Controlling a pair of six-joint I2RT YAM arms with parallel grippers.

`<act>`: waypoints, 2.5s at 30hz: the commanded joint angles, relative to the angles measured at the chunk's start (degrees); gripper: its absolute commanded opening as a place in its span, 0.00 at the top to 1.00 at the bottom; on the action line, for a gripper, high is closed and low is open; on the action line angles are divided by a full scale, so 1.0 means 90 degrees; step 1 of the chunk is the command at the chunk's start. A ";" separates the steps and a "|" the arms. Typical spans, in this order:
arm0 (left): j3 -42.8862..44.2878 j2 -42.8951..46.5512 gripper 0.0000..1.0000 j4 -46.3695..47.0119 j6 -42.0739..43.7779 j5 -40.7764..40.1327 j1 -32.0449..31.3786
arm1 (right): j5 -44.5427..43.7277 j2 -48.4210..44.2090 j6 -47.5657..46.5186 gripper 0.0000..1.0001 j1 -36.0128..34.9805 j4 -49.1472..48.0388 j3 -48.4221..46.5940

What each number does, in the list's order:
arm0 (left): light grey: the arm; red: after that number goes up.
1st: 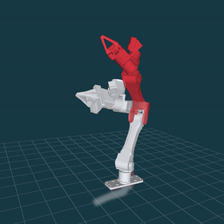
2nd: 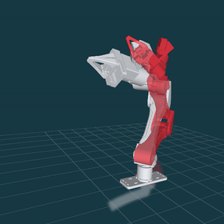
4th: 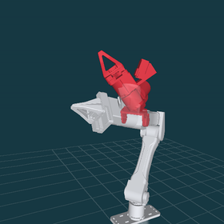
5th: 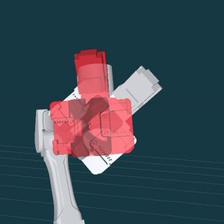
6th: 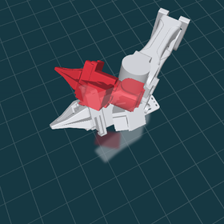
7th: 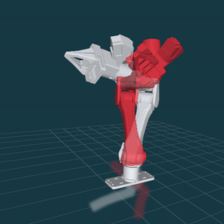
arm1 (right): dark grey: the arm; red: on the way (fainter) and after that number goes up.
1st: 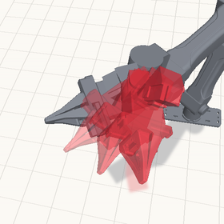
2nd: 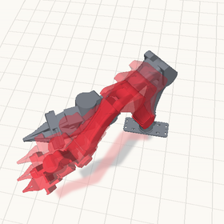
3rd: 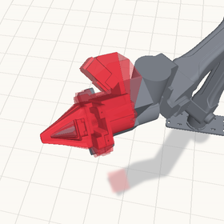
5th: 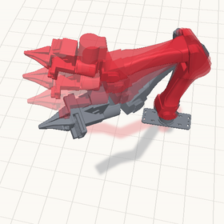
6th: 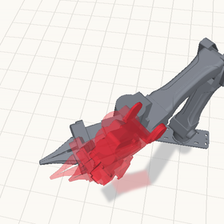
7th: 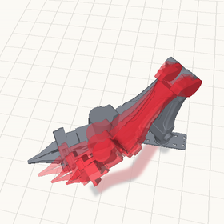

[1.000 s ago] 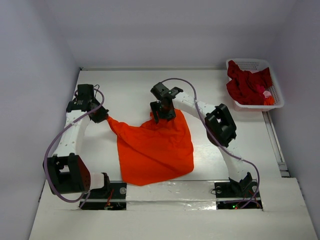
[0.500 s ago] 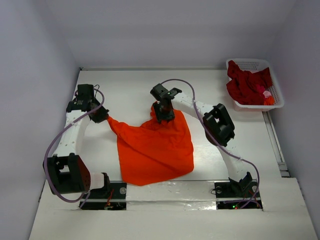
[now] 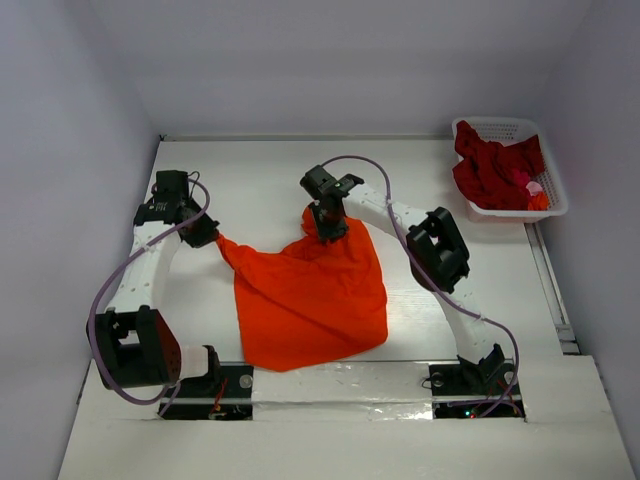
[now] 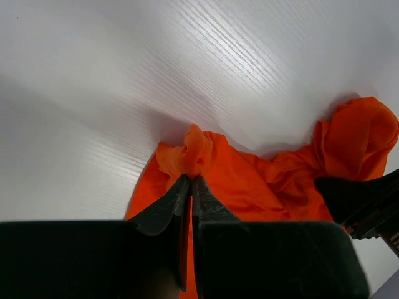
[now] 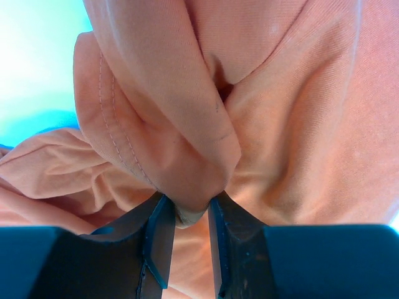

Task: Fold and stack the t-shirts
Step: Flatten the tshirt out

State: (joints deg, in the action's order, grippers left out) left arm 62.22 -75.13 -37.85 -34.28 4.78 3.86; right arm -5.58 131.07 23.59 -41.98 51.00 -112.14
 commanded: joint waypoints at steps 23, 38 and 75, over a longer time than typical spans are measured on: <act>0.0420 0.0135 1.00 -0.0004 0.0137 -0.0062 0.0021 | -0.0151 -0.0949 0.0132 1.00 0.0805 0.0524 -0.0743; 0.1807 -0.0060 1.00 -0.0170 0.0264 -0.0160 0.0021 | 0.0874 -0.2795 0.0035 1.00 0.2447 0.0641 -0.1212; 0.3067 0.4342 1.00 0.1148 0.0411 0.2321 0.0021 | 0.1987 -1.0341 0.0161 1.00 0.2389 -0.1136 0.2176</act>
State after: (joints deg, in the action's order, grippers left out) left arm 89.25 -37.85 -32.14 -30.59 23.11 3.86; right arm 9.45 43.94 24.40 -20.01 47.31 -92.79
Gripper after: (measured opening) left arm 0.006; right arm 0.024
